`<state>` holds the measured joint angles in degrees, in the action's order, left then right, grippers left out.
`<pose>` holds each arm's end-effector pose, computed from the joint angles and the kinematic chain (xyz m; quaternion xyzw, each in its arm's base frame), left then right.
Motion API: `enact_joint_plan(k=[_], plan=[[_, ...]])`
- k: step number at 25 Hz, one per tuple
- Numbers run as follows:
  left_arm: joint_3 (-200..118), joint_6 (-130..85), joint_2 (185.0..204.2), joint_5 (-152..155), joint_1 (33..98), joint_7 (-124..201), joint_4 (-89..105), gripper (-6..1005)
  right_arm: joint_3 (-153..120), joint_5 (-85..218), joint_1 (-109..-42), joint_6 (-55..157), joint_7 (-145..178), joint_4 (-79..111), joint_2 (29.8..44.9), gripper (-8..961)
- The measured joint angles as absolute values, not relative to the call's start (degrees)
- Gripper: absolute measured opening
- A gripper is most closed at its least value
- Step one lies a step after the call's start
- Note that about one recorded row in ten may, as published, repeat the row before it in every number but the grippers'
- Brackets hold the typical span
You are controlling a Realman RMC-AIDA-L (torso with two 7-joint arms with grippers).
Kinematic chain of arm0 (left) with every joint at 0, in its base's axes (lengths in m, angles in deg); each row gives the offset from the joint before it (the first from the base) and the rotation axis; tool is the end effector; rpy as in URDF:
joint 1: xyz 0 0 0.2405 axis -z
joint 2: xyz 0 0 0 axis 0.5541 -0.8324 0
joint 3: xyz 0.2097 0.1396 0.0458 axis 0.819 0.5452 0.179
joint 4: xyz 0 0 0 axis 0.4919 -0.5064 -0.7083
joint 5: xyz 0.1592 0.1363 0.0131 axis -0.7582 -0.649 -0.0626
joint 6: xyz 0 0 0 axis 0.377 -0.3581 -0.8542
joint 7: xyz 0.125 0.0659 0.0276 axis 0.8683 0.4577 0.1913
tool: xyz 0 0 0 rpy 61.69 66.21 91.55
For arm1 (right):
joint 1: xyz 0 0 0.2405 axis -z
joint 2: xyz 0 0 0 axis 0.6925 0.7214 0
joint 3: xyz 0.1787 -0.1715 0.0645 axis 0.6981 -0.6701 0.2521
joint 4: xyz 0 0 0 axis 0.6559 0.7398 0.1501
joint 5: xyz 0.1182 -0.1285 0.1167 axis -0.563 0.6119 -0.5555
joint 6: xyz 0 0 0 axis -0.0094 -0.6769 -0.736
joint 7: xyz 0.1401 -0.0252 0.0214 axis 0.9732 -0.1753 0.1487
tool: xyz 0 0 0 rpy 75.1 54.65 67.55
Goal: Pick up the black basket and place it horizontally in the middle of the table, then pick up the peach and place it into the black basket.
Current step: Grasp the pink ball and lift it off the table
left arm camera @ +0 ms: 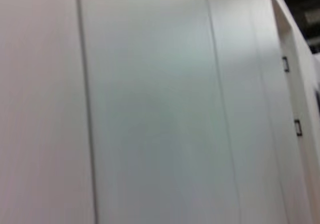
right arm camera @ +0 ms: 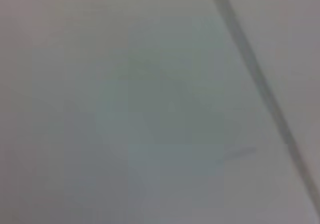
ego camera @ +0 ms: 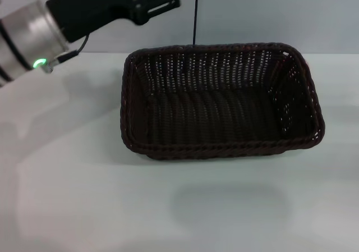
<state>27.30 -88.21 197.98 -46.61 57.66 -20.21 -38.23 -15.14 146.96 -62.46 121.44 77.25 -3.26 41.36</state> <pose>-0.1752 0.3589 0.0208 -0.8632 -0.0291 -0.4227 0.2747 0.3861 0.2870 0.0818 -0.6853 0.3576 0.3922 0.4988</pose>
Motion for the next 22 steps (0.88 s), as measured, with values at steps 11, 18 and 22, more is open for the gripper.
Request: enact_joint_plan(k=[11,18,22], plan=[[27.5,-91.0,198.14,-41.3,55.3,-17.8,-32.5,797,-24.2,166.1,-71.5,116.9,90.9,-7.6,36.94,603],[27.6,-91.6,198.28,-40.5,55.7,-17.2,-31.1,797,-31.1,167.0,-75.7,107.6,89.9,-7.4,39.83,603],[27.6,-92.1,198.35,-40.1,55.9,-17.2,-30.5,797,-34.1,166.9,-77.5,101.5,88.3,-6.8,41.92,603]])
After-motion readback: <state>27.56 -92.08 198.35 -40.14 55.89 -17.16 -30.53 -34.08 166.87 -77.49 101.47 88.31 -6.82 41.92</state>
